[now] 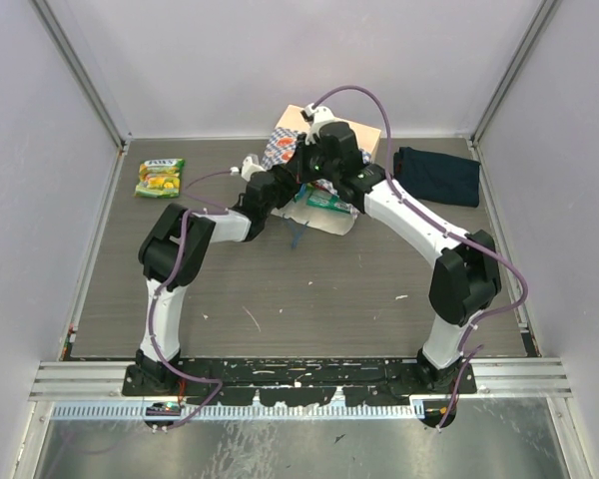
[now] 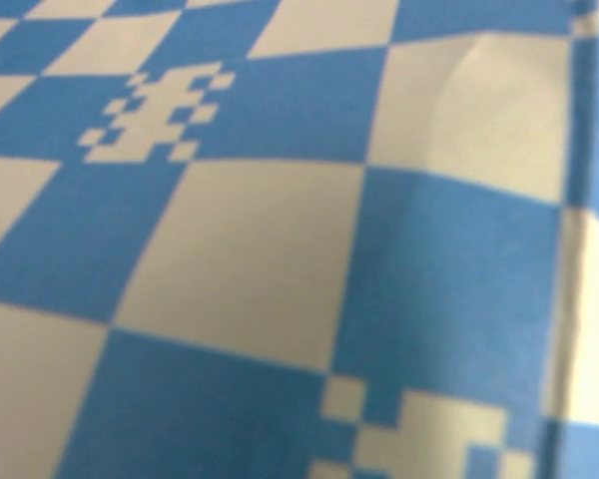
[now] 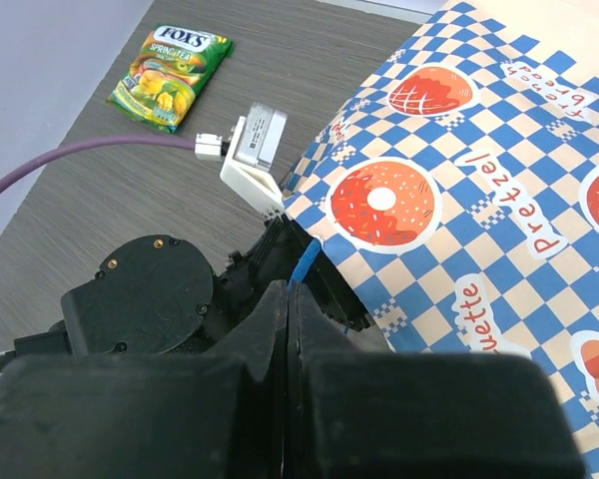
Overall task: Take the snacks out of the paper bag
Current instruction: Pick up the snack from the paper bag.
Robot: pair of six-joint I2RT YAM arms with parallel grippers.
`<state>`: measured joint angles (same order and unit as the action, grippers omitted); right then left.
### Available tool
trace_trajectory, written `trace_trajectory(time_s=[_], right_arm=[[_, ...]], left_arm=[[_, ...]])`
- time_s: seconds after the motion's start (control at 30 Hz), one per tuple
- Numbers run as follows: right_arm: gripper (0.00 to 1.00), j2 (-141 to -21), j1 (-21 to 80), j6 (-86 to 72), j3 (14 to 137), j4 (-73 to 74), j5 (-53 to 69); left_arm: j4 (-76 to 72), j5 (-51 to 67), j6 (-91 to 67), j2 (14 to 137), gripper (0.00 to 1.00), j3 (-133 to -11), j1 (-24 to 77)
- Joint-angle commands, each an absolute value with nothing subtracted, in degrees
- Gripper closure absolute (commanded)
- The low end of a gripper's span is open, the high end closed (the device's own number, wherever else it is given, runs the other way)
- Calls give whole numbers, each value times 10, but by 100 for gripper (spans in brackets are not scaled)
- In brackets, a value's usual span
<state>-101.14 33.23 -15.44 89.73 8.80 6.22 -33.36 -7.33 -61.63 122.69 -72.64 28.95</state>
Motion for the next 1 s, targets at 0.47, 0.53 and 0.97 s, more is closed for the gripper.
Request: trace_trajectory(time_s=[0.47, 0.53, 0.97], right_arm=[[99, -940, 314, -158, 836, -13, 54], [99, -940, 312, -156, 839, -17, 48], [99, -911, 305, -166, 780, -67, 26]], left_arm=[[-475, -91, -485, 1101, 100, -596, 328], [-484, -92, -472, 1061, 100, -555, 339], [-294, -229, -342, 629, 100, -370, 357]])
